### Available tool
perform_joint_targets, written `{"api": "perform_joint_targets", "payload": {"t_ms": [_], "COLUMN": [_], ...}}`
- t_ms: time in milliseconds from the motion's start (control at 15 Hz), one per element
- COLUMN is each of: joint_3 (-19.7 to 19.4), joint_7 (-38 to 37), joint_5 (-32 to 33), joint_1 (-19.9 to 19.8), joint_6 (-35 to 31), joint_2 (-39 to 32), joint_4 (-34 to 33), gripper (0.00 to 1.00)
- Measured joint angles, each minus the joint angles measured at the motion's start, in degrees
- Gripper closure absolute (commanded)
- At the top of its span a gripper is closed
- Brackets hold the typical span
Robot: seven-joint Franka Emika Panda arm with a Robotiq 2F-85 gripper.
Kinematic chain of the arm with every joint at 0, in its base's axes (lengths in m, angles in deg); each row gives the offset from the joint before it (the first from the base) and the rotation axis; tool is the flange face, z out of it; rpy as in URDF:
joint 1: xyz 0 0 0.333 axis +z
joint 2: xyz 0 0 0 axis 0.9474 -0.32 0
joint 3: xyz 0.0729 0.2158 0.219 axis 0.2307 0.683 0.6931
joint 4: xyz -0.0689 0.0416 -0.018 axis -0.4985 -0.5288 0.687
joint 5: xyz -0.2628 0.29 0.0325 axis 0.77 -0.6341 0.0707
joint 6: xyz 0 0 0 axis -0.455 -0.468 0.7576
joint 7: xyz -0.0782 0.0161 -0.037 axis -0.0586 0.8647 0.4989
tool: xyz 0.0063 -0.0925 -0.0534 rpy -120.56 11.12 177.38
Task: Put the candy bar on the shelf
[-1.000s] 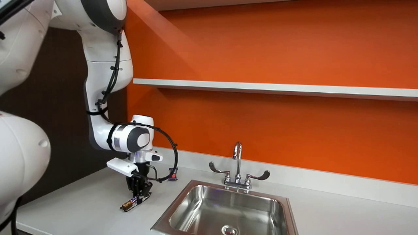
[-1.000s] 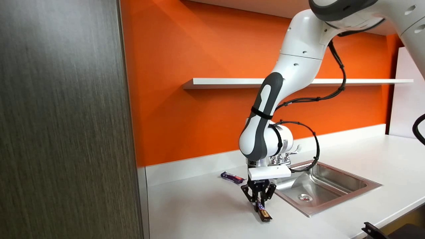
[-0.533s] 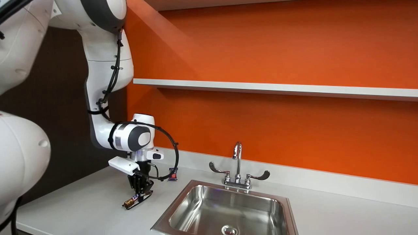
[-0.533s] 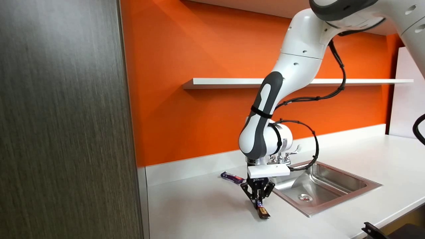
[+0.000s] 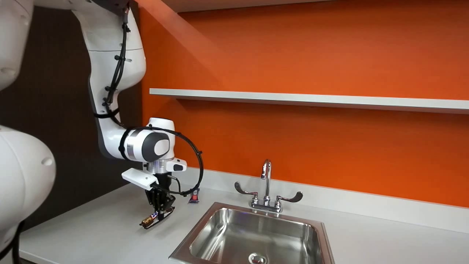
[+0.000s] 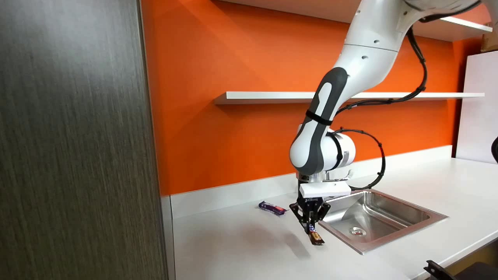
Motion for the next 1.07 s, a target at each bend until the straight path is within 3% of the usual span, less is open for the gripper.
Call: {"api": "perform_joint_targets", "payload": {"t_ms": [533, 1067], "joint_3": [0.5, 2.0], "joint_7": [4.7, 10.1], "joint_5": [0.0, -0.2], "joint_1": [-1.4, -1.0], "joint_6": [1.5, 14.5], "joint_2": [20.6, 45.5], "joint_4": [11.5, 10.3], "gripper": [0.96, 0.96]}}
